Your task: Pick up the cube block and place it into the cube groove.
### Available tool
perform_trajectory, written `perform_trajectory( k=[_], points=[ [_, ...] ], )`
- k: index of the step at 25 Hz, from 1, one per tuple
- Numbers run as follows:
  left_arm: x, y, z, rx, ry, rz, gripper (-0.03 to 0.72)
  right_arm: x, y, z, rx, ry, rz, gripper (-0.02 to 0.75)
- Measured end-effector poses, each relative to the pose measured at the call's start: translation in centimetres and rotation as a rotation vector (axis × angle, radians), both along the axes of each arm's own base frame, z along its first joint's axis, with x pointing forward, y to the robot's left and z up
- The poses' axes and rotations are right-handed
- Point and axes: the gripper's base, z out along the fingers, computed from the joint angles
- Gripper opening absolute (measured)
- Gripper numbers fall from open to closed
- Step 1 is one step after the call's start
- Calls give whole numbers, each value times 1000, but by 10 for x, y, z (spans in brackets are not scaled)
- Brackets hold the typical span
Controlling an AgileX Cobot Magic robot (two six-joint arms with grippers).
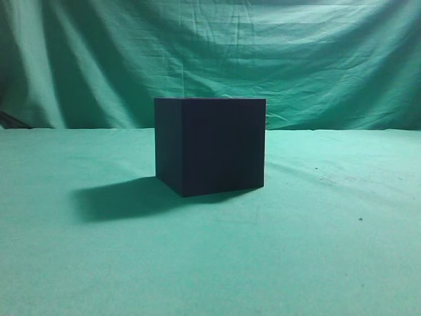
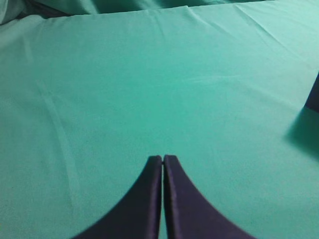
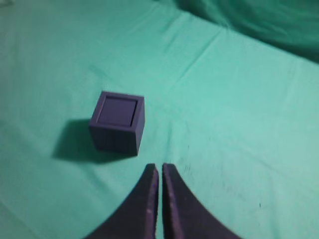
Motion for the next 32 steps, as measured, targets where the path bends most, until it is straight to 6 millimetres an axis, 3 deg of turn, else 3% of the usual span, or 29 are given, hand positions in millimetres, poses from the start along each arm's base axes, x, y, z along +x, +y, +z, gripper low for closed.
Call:
perform_trajectory(
  k=[5,17,24,32],
  points=[
    [0,0,0,0,0,0,0,-7,-10,-34,90,-81,-60,0],
    [0,0,0,0,0,0,0,-19,-41,-141,136,-320,-465,0],
    [0,0,0,0,0,0,0,-16,-44,-195,118,-232,-562,0],
    [0,0,0,0,0,0,0,-16,-44,-202,136,-205,-566,0]
  ],
)
